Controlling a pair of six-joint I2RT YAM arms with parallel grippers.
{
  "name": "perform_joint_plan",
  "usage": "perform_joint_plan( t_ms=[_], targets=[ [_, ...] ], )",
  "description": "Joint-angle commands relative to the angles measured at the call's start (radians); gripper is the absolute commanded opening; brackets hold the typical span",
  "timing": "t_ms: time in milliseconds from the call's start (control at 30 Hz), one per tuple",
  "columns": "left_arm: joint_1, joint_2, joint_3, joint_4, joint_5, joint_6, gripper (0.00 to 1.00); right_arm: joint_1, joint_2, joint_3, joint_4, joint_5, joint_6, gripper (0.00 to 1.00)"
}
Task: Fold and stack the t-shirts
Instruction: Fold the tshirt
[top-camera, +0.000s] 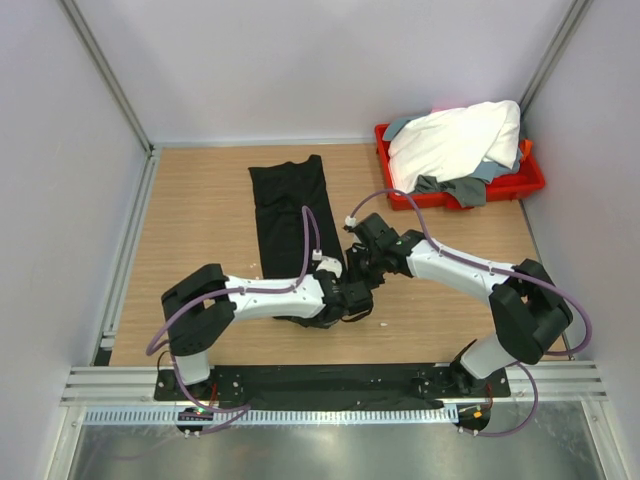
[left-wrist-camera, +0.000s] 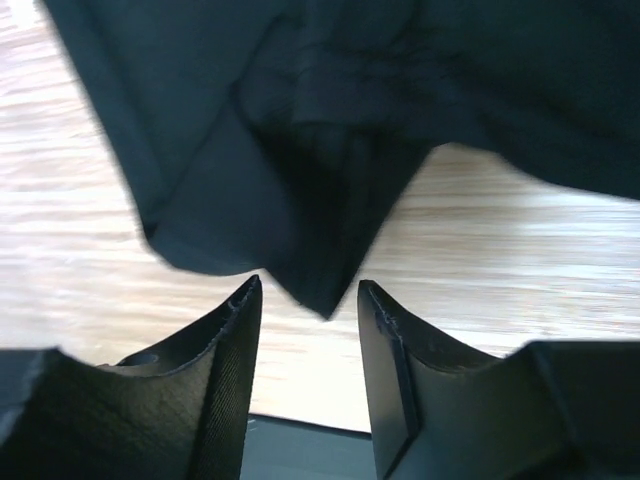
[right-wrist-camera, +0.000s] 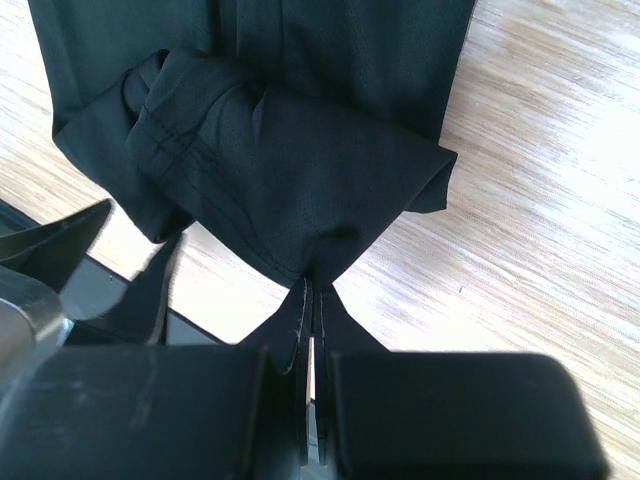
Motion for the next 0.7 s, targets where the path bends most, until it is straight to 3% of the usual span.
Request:
perform_joint_plan(
  t_ms=[0,300,400,467,667],
  targets=[
    [-0.015,0.002,0.02,-0.125,-0.105,-0.072,0.44,0.007,-0.032,-0.008,0.028,-0.01,-0.003,0.01],
    [-0.015,0.013,-0.009,-0.111,-0.119,-0.078,0.22,0.007,-0.04,-0.013,0.031,-0.013,0.0,0.01],
    [-0.014,0.014,-0.011,-0.099,-0.114,-0.072,0.12,0.007,-0.04,-0.016,0.033,-0.013,0.002,0.02],
    [-0.017,0.008,-0.009,-0.102,-0.114,-0.077,0.0,0.007,-0.04,-0.02,0.036,-0.016,0.003,0.02],
    [-0.049,-0.038,0.032,-0.227,-0.134,-0.135,0.0,0.023,-0.101,-0.045,0.008,-0.023,0.014,0.01]
  ],
)
